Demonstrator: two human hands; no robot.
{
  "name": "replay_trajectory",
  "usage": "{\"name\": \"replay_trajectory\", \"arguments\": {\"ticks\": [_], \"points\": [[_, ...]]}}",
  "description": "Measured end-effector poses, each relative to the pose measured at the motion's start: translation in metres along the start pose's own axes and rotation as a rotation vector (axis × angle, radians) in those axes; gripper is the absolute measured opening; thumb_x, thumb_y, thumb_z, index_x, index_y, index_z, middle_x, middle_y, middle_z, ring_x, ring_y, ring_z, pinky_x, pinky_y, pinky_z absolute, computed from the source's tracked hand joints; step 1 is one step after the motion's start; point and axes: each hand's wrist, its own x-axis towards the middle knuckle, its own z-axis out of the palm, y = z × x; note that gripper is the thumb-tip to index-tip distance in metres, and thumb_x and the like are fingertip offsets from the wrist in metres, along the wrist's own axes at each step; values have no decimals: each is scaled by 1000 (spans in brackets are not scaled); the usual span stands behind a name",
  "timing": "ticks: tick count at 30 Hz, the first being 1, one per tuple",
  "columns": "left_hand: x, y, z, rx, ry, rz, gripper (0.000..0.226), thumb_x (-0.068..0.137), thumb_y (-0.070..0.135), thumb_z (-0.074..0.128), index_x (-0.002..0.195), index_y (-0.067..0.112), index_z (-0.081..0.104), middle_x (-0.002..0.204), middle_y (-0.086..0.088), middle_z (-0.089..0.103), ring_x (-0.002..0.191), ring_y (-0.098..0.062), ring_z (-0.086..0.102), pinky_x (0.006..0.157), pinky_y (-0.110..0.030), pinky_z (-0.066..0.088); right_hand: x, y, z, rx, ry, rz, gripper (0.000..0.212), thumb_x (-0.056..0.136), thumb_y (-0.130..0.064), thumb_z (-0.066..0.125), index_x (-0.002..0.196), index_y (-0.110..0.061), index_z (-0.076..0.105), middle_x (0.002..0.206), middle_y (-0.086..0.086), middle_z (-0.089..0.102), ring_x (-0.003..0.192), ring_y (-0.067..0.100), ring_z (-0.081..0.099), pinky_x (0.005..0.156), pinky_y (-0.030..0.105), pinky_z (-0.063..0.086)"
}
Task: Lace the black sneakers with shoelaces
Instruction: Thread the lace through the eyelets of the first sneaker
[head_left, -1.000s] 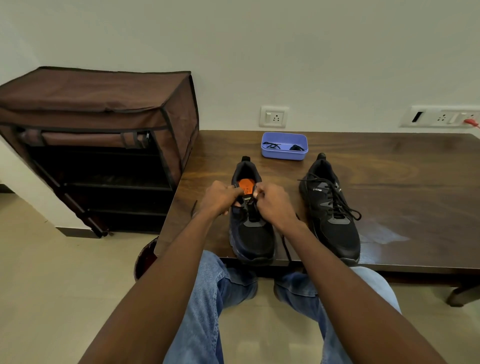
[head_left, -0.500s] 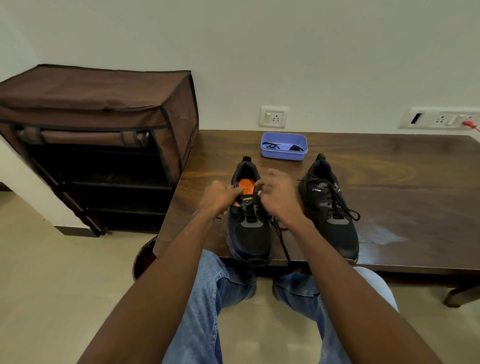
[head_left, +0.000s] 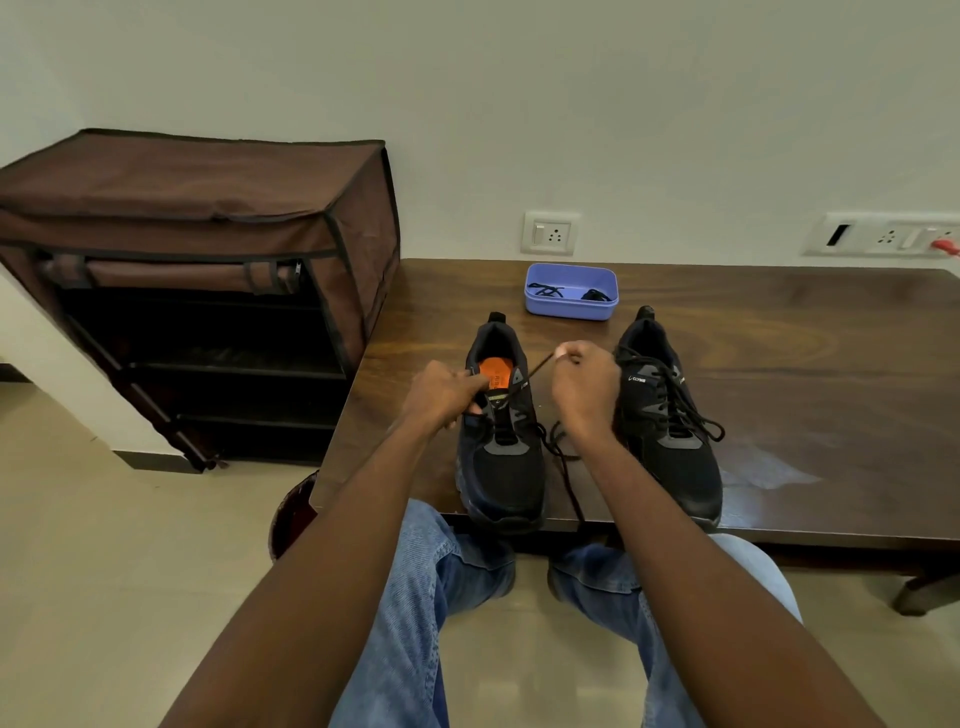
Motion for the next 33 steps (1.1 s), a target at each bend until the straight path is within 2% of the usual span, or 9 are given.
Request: {"name": "replay_trajectory", "arguments": {"ticks": [3, 5, 8, 11, 15, 20, 23, 28, 33], "points": [[-2, 2, 0, 0, -5, 10, 25, 91, 27, 66, 72, 11, 66, 64, -8, 71, 33, -6, 40, 35, -19, 31, 18, 3, -17, 278, 244, 252, 20, 94, -5, 50, 87, -17, 64, 95, 4, 66, 88, 24, 63, 74, 38, 52], [-3, 3, -1, 10, -7, 18, 25, 92, 27, 65, 71, 11, 65, 68, -10, 72, 31, -4, 38, 34, -18, 30, 25, 11, -21, 67, 213, 301, 19, 96, -7, 50, 108, -9, 64, 116, 12, 62, 106, 30, 60, 88, 42, 50], [-3, 3, -1, 20, -10, 24, 25, 92, 26, 65, 74, 10, 67, 71, -11, 73, 29, -3, 38, 34, -18, 30, 17, 16, -12, -287, 92, -5, 42, 90, -6, 60, 130, -15, 59, 148, 11, 42, 135, 30, 42, 112, 47, 37], [-2, 2, -1, 19, -5, 34, 26, 92, 28, 65, 73, 10, 67, 67, -10, 72, 31, -4, 40, 35, -19, 32, 5, 16, 11, -350, -247, -425, 36, 85, -2, 64, 117, -17, 71, 145, 7, 45, 137, 29, 39, 113, 47, 37], [-1, 1, -1, 23, -7, 44, 27, 91, 29, 65, 70, 12, 66, 66, -9, 72, 33, -6, 42, 38, -22, 34, -7, 20, 30, -688, -497, -569, 32, 96, -20, 58, 127, -22, 67, 159, 7, 30, 146, 29, 23, 118, 47, 26], [-2, 1, 0, 31, -14, 37, 27, 91, 30, 64, 78, 9, 71, 66, -8, 71, 34, -7, 44, 36, -21, 34, -8, 19, 31, -584, -486, -510, 28, 96, -10, 57, 121, -9, 68, 151, 3, 43, 131, 28, 46, 108, 39, 39], [-3, 0, 0, 2, -37, 31, 25, 93, 29, 63, 82, 7, 69, 65, -8, 71, 41, -12, 57, 35, -20, 36, -11, 17, 29, -506, -446, -462, 18, 95, -9, 50, 105, -11, 65, 136, 4, 57, 119, 27, 57, 99, 41, 48], [-2, 1, 1, -95, -70, -12, 25, 95, 22, 62, 87, -1, 67, 64, -12, 68, 54, -23, 67, 47, -29, 54, -14, 12, 24, -449, -426, -330, 28, 91, 1, 48, 76, -22, 45, 98, 5, 56, 90, 24, 55, 69, 30, 39], [-1, 1, 1, -101, -62, -30, 25, 92, 20, 62, 84, -3, 67, 65, -17, 68, 53, -25, 67, 47, -29, 55, 2, 8, 10, -87, -304, 41, 15, 94, -2, 45, 90, -13, 55, 102, 15, 65, 86, 24, 65, 75, 42, 57]]}}
